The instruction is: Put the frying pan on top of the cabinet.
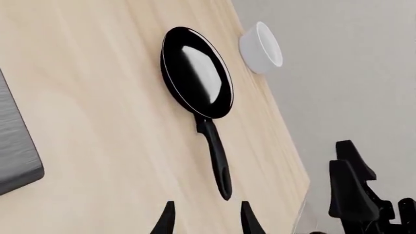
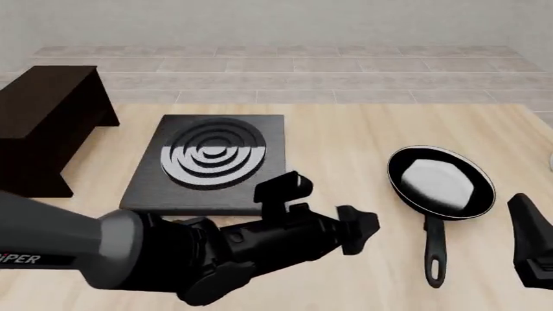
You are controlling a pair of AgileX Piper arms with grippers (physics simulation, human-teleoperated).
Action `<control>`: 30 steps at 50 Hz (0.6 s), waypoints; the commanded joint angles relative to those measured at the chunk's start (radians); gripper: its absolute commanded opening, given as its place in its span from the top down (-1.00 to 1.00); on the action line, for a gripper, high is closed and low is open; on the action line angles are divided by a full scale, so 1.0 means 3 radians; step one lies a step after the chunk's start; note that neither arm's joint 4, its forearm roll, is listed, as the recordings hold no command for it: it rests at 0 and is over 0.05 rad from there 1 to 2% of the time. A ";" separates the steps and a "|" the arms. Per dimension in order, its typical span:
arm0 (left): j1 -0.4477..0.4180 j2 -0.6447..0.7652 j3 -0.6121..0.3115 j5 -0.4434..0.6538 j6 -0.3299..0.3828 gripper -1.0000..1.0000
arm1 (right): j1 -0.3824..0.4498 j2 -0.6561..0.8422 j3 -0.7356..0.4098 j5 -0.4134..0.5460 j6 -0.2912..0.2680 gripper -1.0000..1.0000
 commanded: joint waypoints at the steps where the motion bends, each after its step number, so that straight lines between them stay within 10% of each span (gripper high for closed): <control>1: -0.0035 0.0174 -0.0073 -0.0121 -0.0057 -1.00 | 0.0007 0.0000 0.0000 0.0002 -0.0003 -1.00; 30: -0.0131 0.0581 -0.0441 -0.0174 -0.0084 -1.00 | -0.0034 0.0001 0.0000 0.0009 0.0056 -1.00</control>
